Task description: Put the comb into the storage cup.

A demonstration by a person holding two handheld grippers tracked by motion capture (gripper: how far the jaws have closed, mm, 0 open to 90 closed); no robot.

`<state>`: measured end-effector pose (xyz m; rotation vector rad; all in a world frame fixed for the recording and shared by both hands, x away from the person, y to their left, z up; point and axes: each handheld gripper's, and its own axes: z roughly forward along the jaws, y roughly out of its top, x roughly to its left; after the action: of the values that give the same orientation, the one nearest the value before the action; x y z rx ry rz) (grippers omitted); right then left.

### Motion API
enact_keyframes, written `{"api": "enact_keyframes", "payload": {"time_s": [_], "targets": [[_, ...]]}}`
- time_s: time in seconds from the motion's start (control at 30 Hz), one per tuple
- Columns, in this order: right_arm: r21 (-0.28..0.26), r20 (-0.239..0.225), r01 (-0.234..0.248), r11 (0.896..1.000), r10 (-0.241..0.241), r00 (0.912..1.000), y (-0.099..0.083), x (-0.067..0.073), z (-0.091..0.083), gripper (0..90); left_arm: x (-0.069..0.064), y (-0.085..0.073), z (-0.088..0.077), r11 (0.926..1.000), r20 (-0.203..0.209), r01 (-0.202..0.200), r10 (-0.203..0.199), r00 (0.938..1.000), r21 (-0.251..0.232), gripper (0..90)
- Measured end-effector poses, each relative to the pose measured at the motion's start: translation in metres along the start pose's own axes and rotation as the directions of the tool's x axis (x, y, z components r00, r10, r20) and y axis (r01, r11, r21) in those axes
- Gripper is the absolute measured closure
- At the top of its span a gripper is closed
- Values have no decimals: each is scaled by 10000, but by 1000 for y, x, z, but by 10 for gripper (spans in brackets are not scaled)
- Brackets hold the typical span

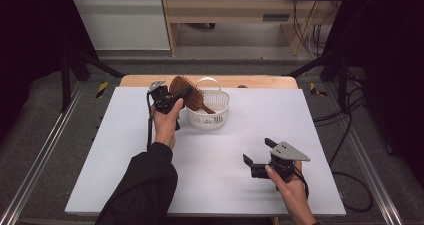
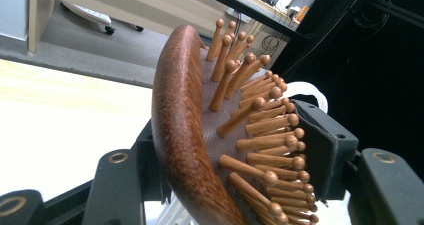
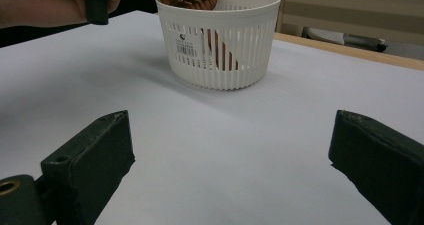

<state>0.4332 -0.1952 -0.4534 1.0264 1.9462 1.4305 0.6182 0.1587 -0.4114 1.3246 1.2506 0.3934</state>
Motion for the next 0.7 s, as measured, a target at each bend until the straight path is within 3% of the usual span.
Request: {"api": "enact_keyframes", "payload": {"time_s": [0.7], "targets": [[17,-14,-7,10000,7,10000,0,0,0,45,0,0,1,9999,-114,92,-92,9999,-49,386]]}}
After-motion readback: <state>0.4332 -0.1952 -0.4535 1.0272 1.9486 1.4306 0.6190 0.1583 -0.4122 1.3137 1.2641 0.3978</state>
